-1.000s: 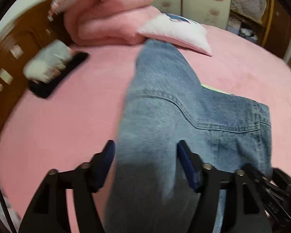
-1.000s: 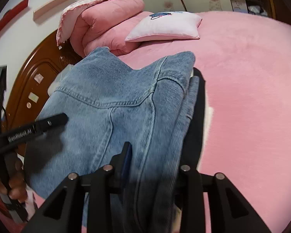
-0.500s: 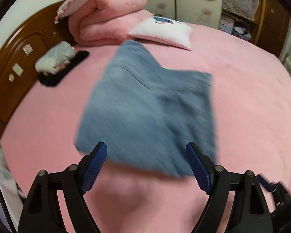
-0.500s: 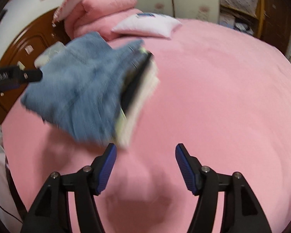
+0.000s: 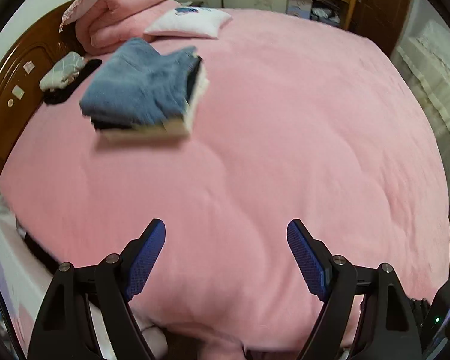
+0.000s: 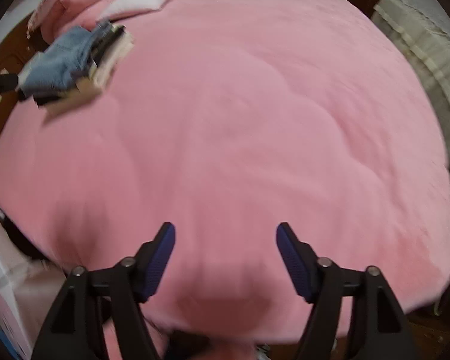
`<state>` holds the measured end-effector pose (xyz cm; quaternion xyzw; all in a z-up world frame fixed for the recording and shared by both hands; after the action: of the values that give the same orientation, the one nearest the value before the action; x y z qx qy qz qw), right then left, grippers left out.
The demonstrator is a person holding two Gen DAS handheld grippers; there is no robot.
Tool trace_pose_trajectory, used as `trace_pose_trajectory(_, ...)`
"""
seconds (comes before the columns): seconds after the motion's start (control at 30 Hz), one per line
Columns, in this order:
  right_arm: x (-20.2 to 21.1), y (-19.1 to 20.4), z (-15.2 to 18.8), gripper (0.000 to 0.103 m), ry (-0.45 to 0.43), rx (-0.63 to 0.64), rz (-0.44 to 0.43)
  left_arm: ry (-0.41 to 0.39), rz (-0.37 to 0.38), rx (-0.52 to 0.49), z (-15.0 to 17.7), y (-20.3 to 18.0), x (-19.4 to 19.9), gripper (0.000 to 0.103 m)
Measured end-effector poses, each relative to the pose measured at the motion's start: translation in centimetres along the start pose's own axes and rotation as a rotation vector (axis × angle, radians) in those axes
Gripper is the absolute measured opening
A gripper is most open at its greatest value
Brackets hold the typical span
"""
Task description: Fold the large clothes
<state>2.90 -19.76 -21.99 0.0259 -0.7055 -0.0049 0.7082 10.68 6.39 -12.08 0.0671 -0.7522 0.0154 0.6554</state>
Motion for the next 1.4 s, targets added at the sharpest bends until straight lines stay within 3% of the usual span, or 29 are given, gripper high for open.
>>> trace_pose_trajectory(0.13,2.1,-4.6,6.3,0.073,0.039,-0.017,0.016,0.074,0.028,0.003,7.0,-4.4,1.0,0.082)
trace_pose_trajectory(0.23,3.8,-6.9,9.0,0.074,0.035,-0.04,0.012,0.119,0.055,0.022,11.5,-6.6,1.4,0.082)
trace_pose_trajectory(0.33,5.4,-8.2,10.2,0.082,0.024,-0.069,0.016,0.129,-0.001,-0.01,15.1,-8.3,2.1,0.082)
trace_pose_trajectory(0.47,8.0,-8.5,10.1,0.087,-0.01,-0.081,-0.005,0.095,-0.037,-0.051,16.9,-9.8,4.3,0.082)
trace_pose_trajectory(0.83,14.7,-5.9,9.3,0.088,-0.051,-0.083,-0.098,-0.022,-0.015,-0.109,15.1,-11.8,11.3,0.082)
trace_pose_trajectory(0.97,18.0,-5.3,9.2,0.09,-0.174,-0.045,-0.026,-0.048,-0.008,-0.088,15.0,-11.7,12.6,0.085)
trace_pose_trajectory(1.07,18.6,-5.5,9.7,0.094,-0.215,-0.071,0.024,-0.075,-0.034,-0.078,15.3,-11.4,13.0,0.09)
trace_pose_trajectory(1.3,20.2,-6.0,10.3,0.095,-0.301,-0.092,0.001,-0.087,-0.034,-0.093,15.3,-11.9,13.1,0.091)
trace_pose_trajectory(1.4,20.5,-6.8,9.8,0.1,-0.317,-0.105,-0.005,-0.115,-0.03,-0.095,15.1,-12.2,13.6,0.101)
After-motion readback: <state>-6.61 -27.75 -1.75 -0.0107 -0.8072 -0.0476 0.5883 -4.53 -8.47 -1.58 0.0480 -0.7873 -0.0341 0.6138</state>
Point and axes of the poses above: each gripper's, at about its wrist camera, not at the fingertips, and x roughly against the way its jaws point, y to its left, z to its underside, the point moved 8 cm from there along -x, roughly the way its jaws point, and after that the axes turned 15 degrees about y, right-handed, at the moved point
